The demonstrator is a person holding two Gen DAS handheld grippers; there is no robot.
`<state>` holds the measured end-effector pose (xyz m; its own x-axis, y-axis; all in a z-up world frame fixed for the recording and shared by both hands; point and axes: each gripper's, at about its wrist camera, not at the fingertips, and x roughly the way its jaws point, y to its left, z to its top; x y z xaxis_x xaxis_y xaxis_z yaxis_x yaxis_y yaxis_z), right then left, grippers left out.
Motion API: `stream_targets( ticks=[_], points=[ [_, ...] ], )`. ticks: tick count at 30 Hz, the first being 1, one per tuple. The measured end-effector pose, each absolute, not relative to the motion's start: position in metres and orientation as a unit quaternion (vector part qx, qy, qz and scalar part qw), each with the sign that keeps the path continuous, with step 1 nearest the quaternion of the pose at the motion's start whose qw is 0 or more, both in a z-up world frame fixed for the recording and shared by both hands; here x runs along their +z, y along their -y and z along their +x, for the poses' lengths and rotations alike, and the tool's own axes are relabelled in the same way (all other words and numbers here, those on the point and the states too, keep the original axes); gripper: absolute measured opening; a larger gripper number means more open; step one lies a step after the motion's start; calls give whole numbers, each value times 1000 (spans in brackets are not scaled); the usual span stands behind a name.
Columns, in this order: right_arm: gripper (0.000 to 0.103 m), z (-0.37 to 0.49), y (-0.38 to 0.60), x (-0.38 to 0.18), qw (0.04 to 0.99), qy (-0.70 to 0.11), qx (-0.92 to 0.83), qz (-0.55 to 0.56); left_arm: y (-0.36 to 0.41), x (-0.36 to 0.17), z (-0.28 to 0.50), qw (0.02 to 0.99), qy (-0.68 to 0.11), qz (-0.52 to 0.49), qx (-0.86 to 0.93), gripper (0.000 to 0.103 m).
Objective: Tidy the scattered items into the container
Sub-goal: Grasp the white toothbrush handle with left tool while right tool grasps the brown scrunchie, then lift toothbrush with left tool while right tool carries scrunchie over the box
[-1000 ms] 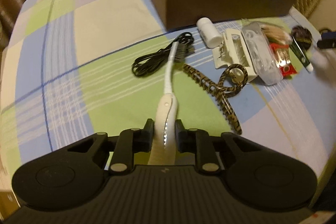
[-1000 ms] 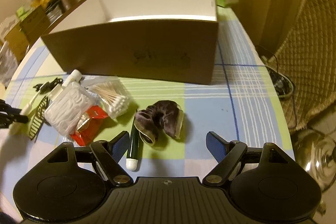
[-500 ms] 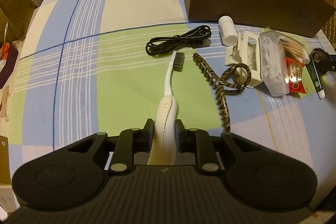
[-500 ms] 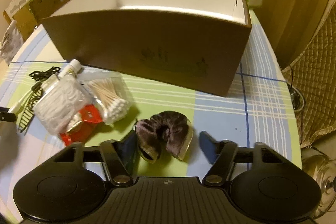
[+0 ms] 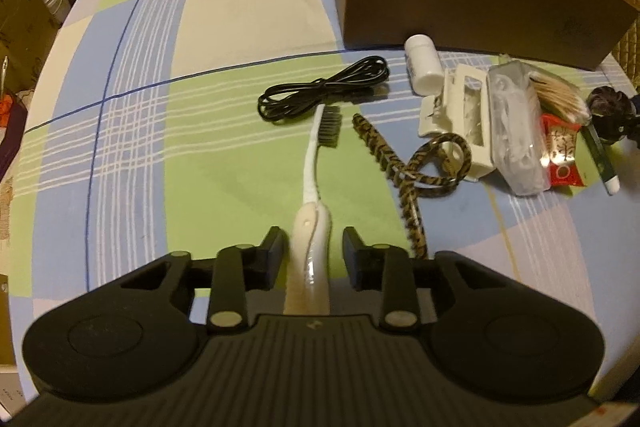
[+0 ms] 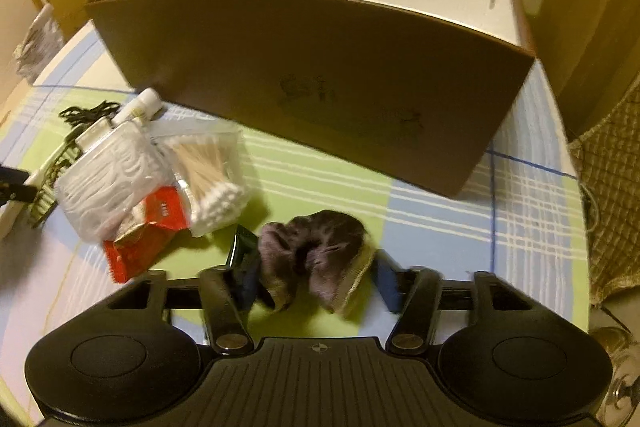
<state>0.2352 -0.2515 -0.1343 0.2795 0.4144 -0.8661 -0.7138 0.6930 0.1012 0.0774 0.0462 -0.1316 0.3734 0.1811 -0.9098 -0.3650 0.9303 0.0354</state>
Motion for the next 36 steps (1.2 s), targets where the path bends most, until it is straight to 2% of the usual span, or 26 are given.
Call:
stream_targets(
  ticks=[4,8,20,29,36],
  points=[
    [26,232,249,-133,782,-488,356,-150,-37,-132,78,823,-537,-73,173,16],
    [21,226,253,-130,788,-490,343,-146,-33,-130,73,822,-537,-75,174,16],
    [19,201,275,-108,808,-482,314,-129,-29,-94,52,843,-502,-92,171,16],
    [20,186,273,-104,814,-477,309,-119,-32,-127,50,800,-562,-105,179,17],
    [20,184,278,-104,818,-480,299,-107,-24,-127,49,797,-573,-89,169,16]
  ],
)
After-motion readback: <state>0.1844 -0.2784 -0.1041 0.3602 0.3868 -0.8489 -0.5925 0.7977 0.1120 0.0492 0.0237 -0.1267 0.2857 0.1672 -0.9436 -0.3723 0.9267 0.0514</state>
